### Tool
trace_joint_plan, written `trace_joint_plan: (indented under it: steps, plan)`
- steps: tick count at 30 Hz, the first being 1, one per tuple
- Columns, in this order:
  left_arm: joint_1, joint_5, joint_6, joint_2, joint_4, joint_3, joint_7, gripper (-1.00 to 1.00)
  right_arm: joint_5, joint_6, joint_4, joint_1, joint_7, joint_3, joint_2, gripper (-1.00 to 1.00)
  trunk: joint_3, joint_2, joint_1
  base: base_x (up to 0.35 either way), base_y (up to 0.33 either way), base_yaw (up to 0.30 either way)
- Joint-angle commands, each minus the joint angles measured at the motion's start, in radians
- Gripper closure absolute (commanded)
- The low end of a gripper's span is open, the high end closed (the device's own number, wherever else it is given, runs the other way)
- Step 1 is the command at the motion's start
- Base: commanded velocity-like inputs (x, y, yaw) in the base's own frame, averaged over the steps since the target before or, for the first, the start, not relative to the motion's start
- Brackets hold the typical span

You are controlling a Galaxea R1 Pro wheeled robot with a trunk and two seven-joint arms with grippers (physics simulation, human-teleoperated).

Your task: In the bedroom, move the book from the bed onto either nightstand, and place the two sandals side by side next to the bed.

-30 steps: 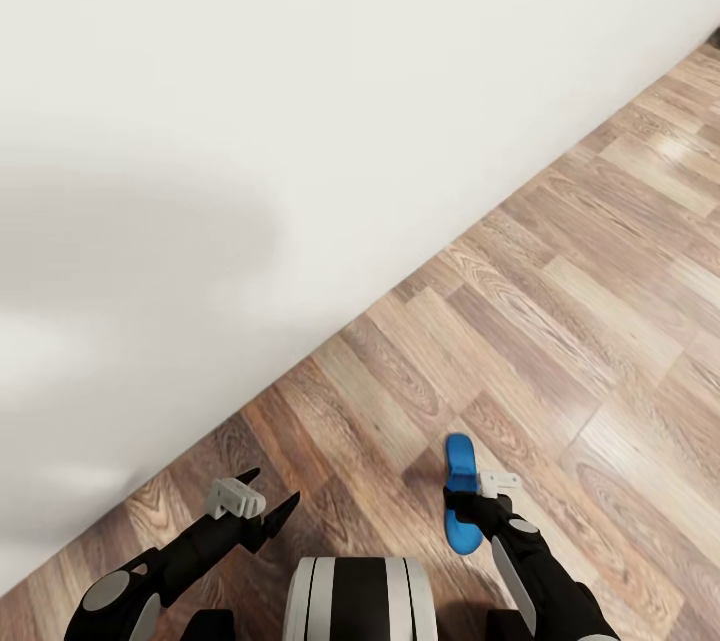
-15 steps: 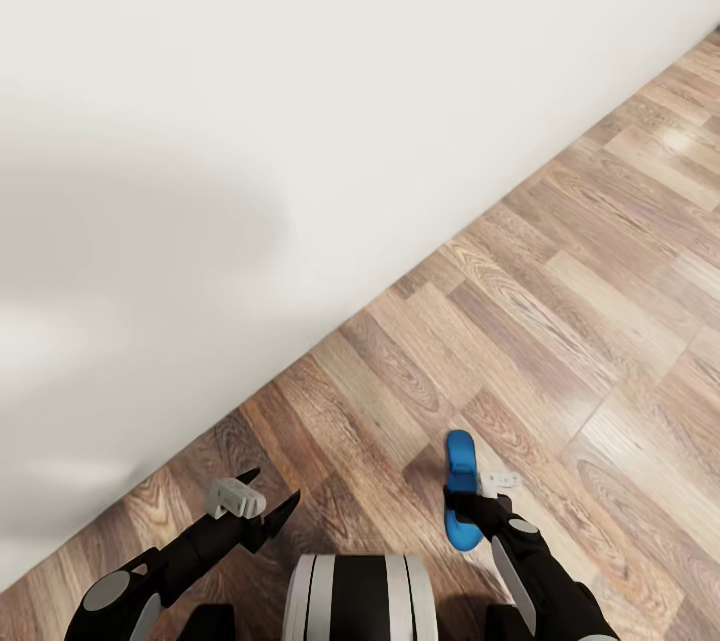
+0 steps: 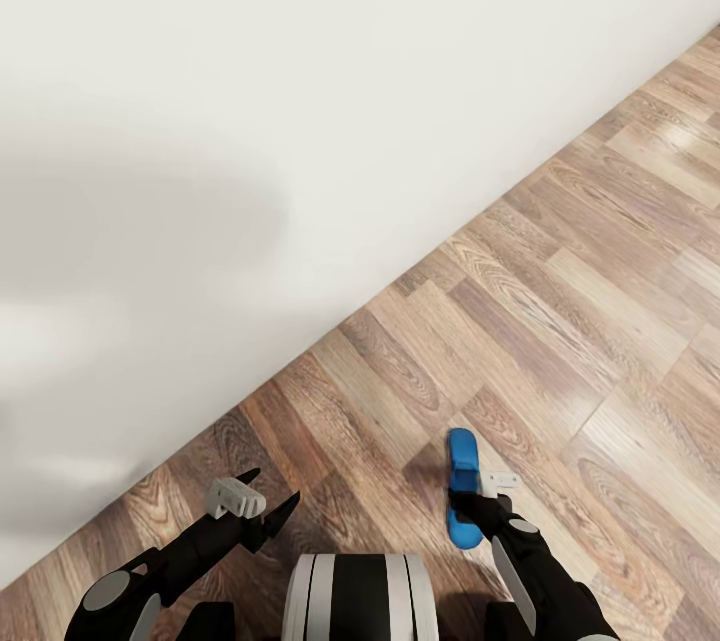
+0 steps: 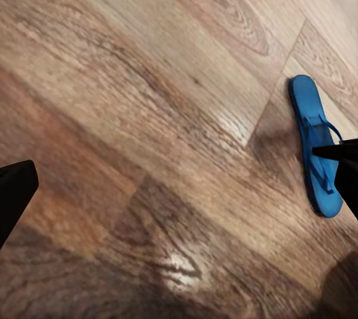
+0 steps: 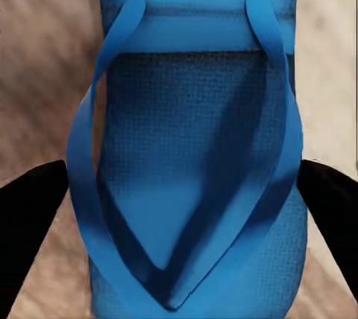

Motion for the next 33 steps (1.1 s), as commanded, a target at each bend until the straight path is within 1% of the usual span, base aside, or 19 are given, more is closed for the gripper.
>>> trace_joint_plan:
  steps: [1, 19, 23, 25, 33]
  plan:
    - [0.000, 0.010, 0.010, 0.000, 0.000, 0.001, -0.003, -1.00, -0.011, 0.005, -0.002, 0.000, 0.000, 0.000, 0.000, 1.00, -0.001, 0.000, 0.000, 0.000, 0.000, 0.000]
    - [0.000, 0.010, 0.011, -0.001, 0.000, 0.001, -0.003, -1.00, -0.011, 0.005, -0.003, 0.000, 0.000, 0.000, 0.000, 1.00, -0.001, 0.000, 0.000, 0.000, 0.000, 0.000]
    - [-0.001, 0.010, 0.011, -0.001, 0.000, 0.001, -0.003, -1.00, -0.010, 0.005, -0.003, 0.000, 0.000, 0.000, 0.000, 1.00, 0.015, 0.001, -0.002, 0.000, 0.000, 0.000]
    - [-0.001, 0.010, 0.011, -0.001, 0.000, 0.001, -0.005, -1.00, -0.010, 0.005, -0.003, 0.000, 0.000, 0.000, 0.000, 1.00, 0.015, 0.001, -0.002, 0.000, 0.000, 0.000]
    - [0.000, 0.010, 0.011, -0.001, 0.000, 0.001, -0.005, -1.00, -0.011, 0.005, -0.003, 0.000, 0.000, 0.000, 0.000, 1.00, 0.046, 0.003, -0.006, 0.000, 0.000, 0.000]
